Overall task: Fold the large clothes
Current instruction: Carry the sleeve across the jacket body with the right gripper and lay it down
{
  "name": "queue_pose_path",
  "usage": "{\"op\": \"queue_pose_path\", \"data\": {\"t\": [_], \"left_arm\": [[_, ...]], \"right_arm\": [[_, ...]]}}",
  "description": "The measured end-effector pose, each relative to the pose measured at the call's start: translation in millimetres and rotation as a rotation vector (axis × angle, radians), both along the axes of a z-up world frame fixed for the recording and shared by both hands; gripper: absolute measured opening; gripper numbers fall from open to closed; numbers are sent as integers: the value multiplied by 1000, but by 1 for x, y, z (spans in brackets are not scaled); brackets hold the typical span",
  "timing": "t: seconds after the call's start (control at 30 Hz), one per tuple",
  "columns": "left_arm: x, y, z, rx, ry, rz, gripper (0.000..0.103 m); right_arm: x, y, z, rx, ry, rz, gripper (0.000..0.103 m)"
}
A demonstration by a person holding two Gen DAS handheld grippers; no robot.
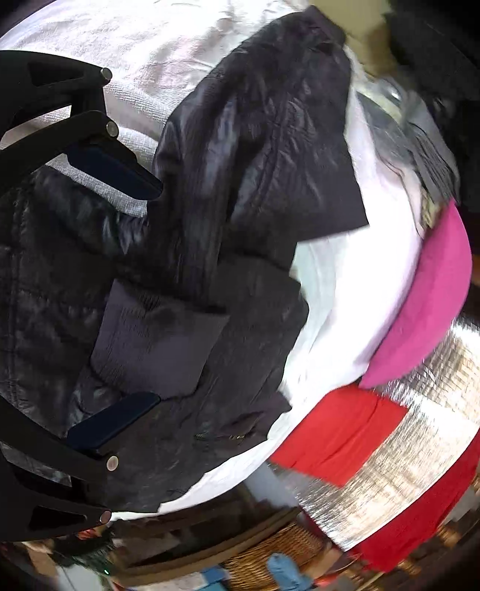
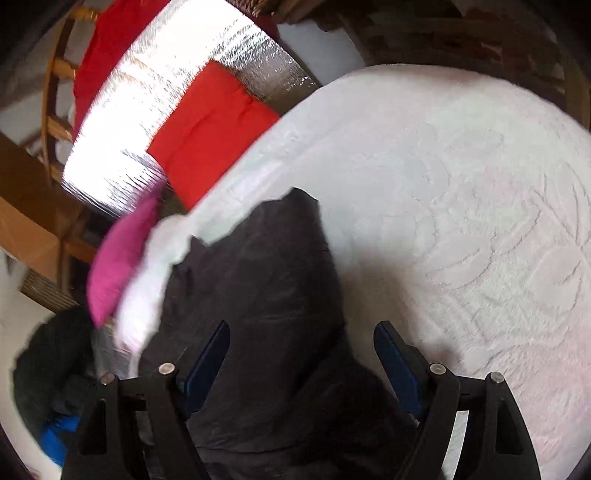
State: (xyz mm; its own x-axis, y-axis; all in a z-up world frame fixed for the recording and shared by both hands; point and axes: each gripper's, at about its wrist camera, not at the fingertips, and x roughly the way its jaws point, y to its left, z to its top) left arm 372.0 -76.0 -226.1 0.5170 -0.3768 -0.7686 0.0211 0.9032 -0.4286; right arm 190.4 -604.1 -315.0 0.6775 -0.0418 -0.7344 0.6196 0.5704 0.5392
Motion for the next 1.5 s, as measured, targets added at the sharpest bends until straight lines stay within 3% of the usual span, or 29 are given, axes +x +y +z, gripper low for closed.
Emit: {"op": "queue_pose_path", "data": {"t": [0.1,0.17,0.27,0.43,0.57,0.63,0.7,0.8,0.9,0.97,1.13,1.37,1.43,1.47,1.5], "left_arm": [[1,-4,-3,-34,5,-24,94],[1,-14,-3,-14,-2,-51,91],[3,-28,-6,59,-14,-59,91],[-1,-51,-2,248,-76,-72,91],[-25,-55,34,298,-264,-65,92],[-30,-61,39,286,-299,-129,92],[-26,-70,29,290,-255,-198,92],[-6,-76,-4,319,-94,-232,92],[7,-60,-21,233,-4,-195,91],[10,-52,-21,176,9,-186,91],[11,-43,-19,116,15,-170,91],[12,-51,-28,169,33,-205,92],[11,-52,-28,152,25,-205,91],[10,-49,-26,138,18,-195,85],[10,-49,-25,119,13,-197,56]], "right_arm": [[8,4,-6,-20,30,30,82],[12,7,-9,-34,56,50,81],[14,9,-12,-72,86,62,80],[11,4,-17,-65,93,50,79],[10,4,-13,-78,84,46,77],[8,5,-10,-88,75,44,77],[7,4,-11,-95,84,47,75],[11,3,-17,-87,105,53,71],[14,3,-19,-84,107,59,67],[15,4,-20,-84,104,67,63],[17,8,-20,-94,112,84,62],[19,10,-21,-96,112,85,62],[20,11,-20,-106,114,86,59],[20,11,-20,-107,113,85,58],[20,11,-20,-108,111,86,55]]}}
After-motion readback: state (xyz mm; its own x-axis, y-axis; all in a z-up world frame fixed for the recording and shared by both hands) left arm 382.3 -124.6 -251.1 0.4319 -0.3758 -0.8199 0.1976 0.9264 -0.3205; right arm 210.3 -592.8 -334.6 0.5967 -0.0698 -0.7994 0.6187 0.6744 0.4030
